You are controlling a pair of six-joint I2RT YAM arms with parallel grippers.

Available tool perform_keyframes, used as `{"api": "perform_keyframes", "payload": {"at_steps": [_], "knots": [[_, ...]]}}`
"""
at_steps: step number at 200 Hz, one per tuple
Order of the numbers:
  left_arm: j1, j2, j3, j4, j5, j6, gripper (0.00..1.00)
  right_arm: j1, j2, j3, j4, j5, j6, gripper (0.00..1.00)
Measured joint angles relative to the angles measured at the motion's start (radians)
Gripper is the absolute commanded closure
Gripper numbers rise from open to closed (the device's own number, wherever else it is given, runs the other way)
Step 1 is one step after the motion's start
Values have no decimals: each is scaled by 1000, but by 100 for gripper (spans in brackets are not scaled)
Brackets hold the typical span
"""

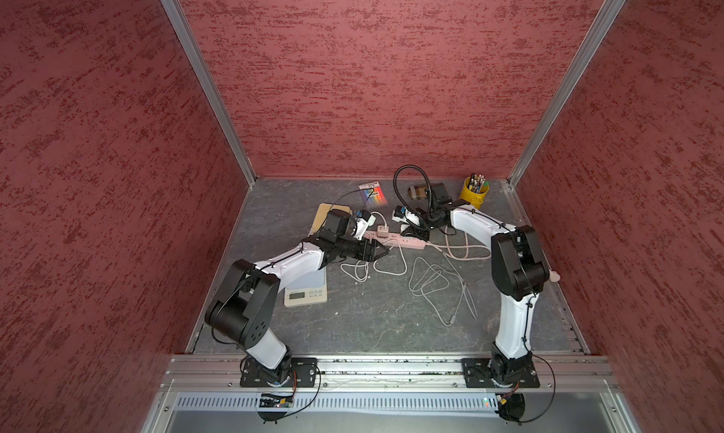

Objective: Charge the electronic scale
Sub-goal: Insert the plug into the socket.

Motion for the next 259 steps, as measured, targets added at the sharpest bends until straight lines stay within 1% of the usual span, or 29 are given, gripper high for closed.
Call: {"api": "perform_keyframes", "payload": {"at_steps": [84, 216, 259], "knots": [[0, 0, 0, -9, 0, 0, 27, -8, 1, 0, 8, -79, 13, 100], [0, 0, 0, -23, 0, 0, 27, -37, 20, 0, 20, -87, 6, 100], [-4, 0, 0, -23, 0, 0, 27, -42, 47, 15, 13, -104, -1, 100]]}}
